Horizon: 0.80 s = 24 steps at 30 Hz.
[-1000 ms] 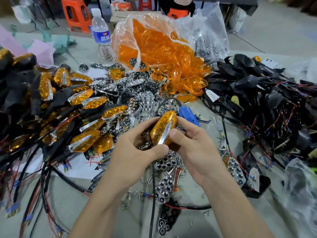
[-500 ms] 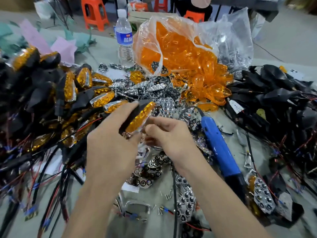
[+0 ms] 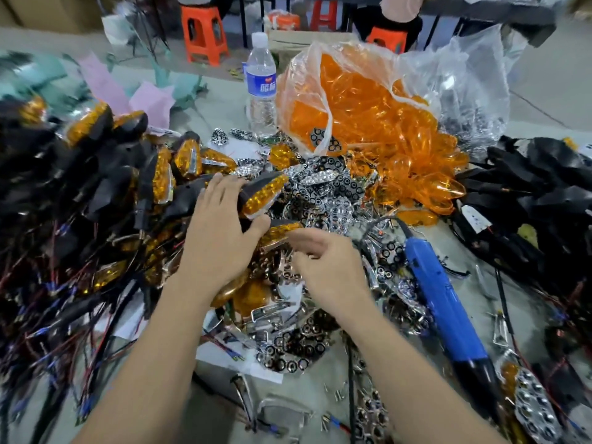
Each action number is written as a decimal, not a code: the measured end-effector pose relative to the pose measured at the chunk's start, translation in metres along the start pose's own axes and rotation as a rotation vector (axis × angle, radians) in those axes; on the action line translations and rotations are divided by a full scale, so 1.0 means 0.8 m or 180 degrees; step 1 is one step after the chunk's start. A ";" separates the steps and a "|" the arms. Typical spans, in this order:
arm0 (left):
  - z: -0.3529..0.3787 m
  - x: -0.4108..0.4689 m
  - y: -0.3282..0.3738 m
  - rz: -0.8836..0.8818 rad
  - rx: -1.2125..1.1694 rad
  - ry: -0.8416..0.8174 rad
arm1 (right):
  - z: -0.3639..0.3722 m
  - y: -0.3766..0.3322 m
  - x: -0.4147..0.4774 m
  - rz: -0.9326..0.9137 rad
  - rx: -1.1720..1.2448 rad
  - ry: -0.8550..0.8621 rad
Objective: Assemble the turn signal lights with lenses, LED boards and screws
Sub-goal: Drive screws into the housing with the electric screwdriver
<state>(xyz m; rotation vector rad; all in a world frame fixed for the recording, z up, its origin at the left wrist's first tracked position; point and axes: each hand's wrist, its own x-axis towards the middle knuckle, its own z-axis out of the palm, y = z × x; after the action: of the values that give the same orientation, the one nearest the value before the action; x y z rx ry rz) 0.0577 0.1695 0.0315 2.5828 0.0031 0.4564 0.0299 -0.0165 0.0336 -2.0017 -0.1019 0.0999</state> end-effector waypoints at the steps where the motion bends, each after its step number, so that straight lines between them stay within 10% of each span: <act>1: -0.004 -0.001 0.001 -0.0003 0.0140 -0.0060 | -0.012 0.002 0.007 -0.0107 -0.0368 0.0133; 7: -0.018 -0.028 0.035 0.0190 0.0282 -0.0085 | -0.040 0.017 0.066 -0.0381 -0.2494 -0.0794; 12: -0.024 -0.059 0.060 -0.0002 -0.0083 0.0185 | -0.038 0.036 0.056 -0.0458 -0.2467 -0.0047; 16: -0.015 -0.096 0.096 0.0142 -0.0620 0.0607 | -0.058 0.035 0.025 -0.0356 -0.1303 0.0246; 24: 0.034 -0.122 0.166 -0.0073 -0.1691 -0.0837 | -0.113 0.039 -0.067 0.0133 0.0289 -0.0031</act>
<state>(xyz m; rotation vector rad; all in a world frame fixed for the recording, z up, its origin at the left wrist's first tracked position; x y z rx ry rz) -0.0371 0.0323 0.0428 2.0950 -0.1583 0.0847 -0.0123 -0.1174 0.0445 -1.9132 -0.0609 0.1386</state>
